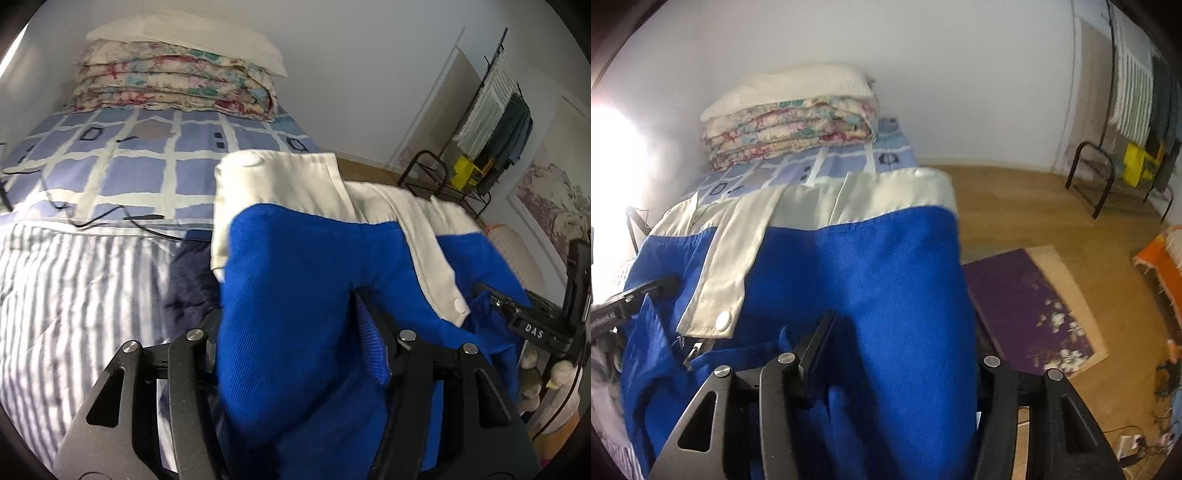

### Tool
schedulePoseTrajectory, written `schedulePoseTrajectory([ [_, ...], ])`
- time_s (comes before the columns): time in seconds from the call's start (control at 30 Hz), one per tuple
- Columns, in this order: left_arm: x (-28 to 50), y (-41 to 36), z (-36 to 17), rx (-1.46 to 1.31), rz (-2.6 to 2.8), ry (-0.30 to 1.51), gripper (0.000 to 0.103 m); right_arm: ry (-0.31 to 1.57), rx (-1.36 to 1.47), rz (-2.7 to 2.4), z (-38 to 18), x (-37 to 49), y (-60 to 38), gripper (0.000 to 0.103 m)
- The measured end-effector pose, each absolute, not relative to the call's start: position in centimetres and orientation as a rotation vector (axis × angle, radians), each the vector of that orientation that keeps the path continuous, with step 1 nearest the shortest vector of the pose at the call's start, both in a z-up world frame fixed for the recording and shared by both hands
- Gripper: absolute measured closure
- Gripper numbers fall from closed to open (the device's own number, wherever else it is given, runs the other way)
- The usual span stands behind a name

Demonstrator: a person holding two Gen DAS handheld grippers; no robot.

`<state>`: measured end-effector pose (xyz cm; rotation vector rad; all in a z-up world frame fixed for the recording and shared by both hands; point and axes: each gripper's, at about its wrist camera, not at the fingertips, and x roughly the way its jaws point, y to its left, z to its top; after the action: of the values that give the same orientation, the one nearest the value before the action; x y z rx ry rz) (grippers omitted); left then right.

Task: Fold large clothes
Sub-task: 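Carry the held bundle with both tools toward the dark clothes stack, then lower the bundle onto the dark clothes stack and open both tools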

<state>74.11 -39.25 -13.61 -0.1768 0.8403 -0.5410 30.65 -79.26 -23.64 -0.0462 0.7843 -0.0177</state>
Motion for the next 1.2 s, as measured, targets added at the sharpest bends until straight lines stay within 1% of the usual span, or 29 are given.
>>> schedulePoseTrajectory([
  [0.13,71.6,-37.8,-10.2,-0.143,-0.484,0.798,0.042,0.752,-0.040,-0.031,-20.4,28.1,-79.2,0.045],
  [0.3,66.8,-35.3,-4.3,-0.112,-0.499,0.725,0.042,0.672,-0.047,0.000,-14.0,22.2,-78.4,0.045],
  [0.47,60.2,-31.8,2.5,-0.126,-0.546,0.649,0.042,0.593,-0.037,0.040,-7.8,15.6,-76.9,0.043],
  [0.7,48.9,-26.1,13.0,-0.102,-0.578,0.512,0.042,0.486,-0.046,0.069,0.8,3.1,-74.1,0.040],
  [0.87,39.8,-21.1,19.4,-0.092,-0.599,0.431,0.041,0.434,-0.057,0.066,5.0,-5.4,-72.2,0.039],
  [0.93,36.5,-19.4,21.2,-0.092,-0.611,0.405,0.037,0.414,-0.064,0.063,6.4,-8.7,-71.5,0.039],
  [1.07,30.3,-16.2,24.3,-0.079,-0.616,0.365,0.036,0.380,-0.054,0.079,8.6,-14.1,-70.5,0.039],
  [1.13,27.4,-14.6,25.4,-0.064,-0.623,0.352,0.035,0.362,-0.059,0.082,9.6,-17.0,-69.9,0.037],
  [1.2,24.9,-13.5,26.0,-0.048,-0.626,0.350,0.030,0.354,-0.062,0.081,10.1,-19.1,-69.4,0.036],
])
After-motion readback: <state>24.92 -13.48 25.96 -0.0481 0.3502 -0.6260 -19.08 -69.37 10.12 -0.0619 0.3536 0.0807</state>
